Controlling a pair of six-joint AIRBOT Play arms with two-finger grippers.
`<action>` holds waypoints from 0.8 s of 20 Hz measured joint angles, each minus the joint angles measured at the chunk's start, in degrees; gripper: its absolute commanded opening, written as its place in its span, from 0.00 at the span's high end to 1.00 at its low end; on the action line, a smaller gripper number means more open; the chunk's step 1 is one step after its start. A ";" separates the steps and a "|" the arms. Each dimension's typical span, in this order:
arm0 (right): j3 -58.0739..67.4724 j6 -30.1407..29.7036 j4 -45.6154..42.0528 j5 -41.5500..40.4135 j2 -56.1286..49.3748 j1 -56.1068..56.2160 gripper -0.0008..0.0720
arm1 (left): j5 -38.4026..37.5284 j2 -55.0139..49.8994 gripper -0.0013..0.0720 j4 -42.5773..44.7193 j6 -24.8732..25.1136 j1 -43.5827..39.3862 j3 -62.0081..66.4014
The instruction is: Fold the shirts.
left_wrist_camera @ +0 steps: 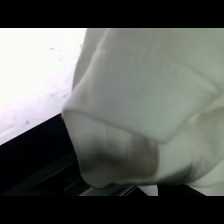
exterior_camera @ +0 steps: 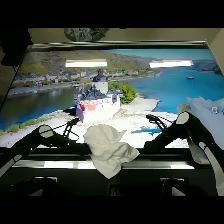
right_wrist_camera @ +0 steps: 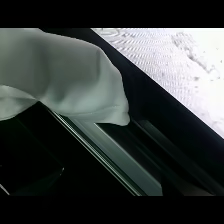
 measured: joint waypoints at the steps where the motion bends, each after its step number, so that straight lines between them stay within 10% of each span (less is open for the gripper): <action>1: -0.28 -0.26 0.15 -0.20 0.00 0.44 0.01 | 1.92 -0.02 0.54 -0.81 0.15 -0.74 -0.26; 3: -0.61 -1.31 0.44 -0.85 0.00 2.82 0.01 | 5.35 -0.04 0.94 -2.27 0.09 -1.97 -0.61; 12: -0.96 0.90 2.14 -10.45 -4.70 15.39 0.07 | 7.45 1.42 0.94 -3.89 -0.26 -3.17 -0.94; 15: -0.96 1.68 2.91 -13.25 -6.75 19.06 0.92 | 7.43 2.12 0.94 -3.93 -0.24 -3.21 -0.76; 16: -0.72 1.97 3.19 -13.70 -7.04 19.61 0.93 | 7.39 2.27 0.94 -3.96 -0.20 -3.21 -0.48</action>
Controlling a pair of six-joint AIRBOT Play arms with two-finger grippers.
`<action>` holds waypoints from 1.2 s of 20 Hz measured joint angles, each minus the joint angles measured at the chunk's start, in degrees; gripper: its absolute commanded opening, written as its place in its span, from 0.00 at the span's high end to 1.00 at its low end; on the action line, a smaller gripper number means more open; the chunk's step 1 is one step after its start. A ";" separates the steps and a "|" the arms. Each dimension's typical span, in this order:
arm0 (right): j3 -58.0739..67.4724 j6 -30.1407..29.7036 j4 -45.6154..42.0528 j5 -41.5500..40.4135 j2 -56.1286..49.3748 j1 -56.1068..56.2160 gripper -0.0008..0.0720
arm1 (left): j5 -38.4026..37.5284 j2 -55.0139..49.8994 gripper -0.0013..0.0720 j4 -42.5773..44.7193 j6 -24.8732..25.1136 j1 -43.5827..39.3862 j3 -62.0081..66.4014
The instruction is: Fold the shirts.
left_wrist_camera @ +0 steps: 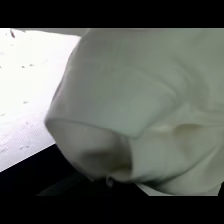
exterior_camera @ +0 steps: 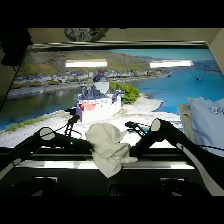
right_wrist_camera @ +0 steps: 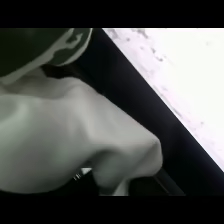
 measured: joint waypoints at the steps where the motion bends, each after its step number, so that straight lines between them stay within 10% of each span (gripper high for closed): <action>1: 0.44 0.42 -0.26 -0.44 -0.26 0.57 0.93 | 0.00 0.15 0.94 0.02 0.20 0.00 0.55; 7: 16.98 -0.24 -11.69 5.92 4.76 1.73 0.93 | -4.85 3.48 0.94 5.92 1.16 0.02 17.38; 16: 65.55 5.31 -28.59 0.55 23.69 1.86 0.93 | -8.17 7.76 0.95 10.93 -5.77 4.04 78.40; 24: 73.02 11.08 -27.98 -1.84 28.15 1.95 0.93 | -4.37 9.77 0.94 9.38 -9.03 3.61 89.64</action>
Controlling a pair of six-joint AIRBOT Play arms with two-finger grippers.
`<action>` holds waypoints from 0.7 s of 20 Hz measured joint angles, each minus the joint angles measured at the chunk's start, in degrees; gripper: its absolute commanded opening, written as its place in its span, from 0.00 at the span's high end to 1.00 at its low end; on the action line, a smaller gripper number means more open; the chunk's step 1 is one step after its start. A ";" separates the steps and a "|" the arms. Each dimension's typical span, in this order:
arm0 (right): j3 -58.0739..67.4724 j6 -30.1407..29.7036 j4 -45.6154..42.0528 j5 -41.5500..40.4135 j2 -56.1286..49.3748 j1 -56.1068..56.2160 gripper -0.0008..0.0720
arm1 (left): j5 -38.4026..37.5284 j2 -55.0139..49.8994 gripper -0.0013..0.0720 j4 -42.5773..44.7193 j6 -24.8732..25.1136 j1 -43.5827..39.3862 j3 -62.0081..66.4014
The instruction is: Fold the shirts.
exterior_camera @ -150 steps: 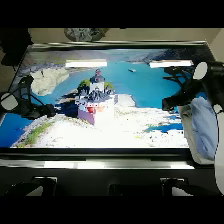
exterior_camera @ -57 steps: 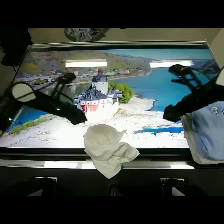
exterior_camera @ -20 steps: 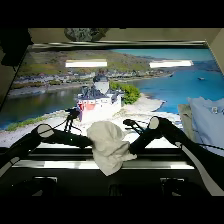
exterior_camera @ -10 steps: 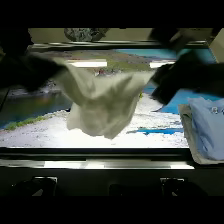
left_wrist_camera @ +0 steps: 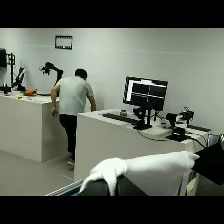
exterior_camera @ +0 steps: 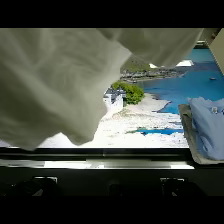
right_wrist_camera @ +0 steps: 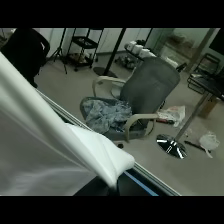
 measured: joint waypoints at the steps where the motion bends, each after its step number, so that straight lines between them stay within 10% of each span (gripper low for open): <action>1: 0.20 0.24 -0.66 -0.02 -0.24 0.00 0.93 | 0.13 0.09 0.94 1.55 -0.79 -0.02 -0.50; 14: 0.57 2.23 -10.21 -1.60 -42.14 -0.09 0.92 | -3.26 -21.42 0.94 24.52 -9.66 6.19 -30.51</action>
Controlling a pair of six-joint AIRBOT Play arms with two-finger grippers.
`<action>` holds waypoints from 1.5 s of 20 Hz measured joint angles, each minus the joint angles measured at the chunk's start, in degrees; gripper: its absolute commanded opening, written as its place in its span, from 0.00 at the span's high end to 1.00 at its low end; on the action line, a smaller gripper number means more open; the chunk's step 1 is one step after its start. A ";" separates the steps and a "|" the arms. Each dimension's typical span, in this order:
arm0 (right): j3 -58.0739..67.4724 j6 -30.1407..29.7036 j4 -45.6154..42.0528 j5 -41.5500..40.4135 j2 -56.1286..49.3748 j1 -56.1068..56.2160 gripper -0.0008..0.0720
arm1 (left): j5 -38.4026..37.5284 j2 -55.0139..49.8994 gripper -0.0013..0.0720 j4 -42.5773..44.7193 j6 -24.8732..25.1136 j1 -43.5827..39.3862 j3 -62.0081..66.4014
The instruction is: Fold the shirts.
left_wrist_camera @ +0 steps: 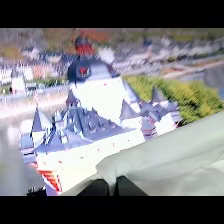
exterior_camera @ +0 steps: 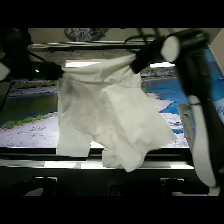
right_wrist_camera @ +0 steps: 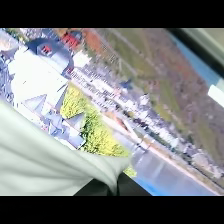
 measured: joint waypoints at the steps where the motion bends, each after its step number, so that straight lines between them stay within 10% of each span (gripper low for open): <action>1: 0.00 0.15 0.42 -0.39 -3.45 0.00 0.92 | -0.28 -3.04 0.94 -0.31 -0.22 0.68 -0.85; 5: 0.00 2.78 3.26 -0.68 -11.87 -0.02 0.89 | -0.81 -12.57 0.82 -2.62 -0.50 1.75 -2.38; 7: 0.02 4.37 5.01 -0.31 -13.68 0.00 0.31 | -1.01 -15.41 0.31 -4.42 -0.81 2.08 -2.58; 8: 0.02 4.92 5.79 0.15 -13.97 -0.02 0.25 | -1.27 -16.35 0.25 -5.49 -0.94 2.36 -2.29; 22: -15.43 -3.80 19.91 35.98 2.32 -22.86 0.14 | -15.76 -18.80 0.26 -8.81 6.73 28.04 -9.90; 30: -45.53 -5.66 23.10 31.23 10.78 -23.54 0.12 | -6.60 -19.37 0.26 -14.16 13.92 29.83 -19.58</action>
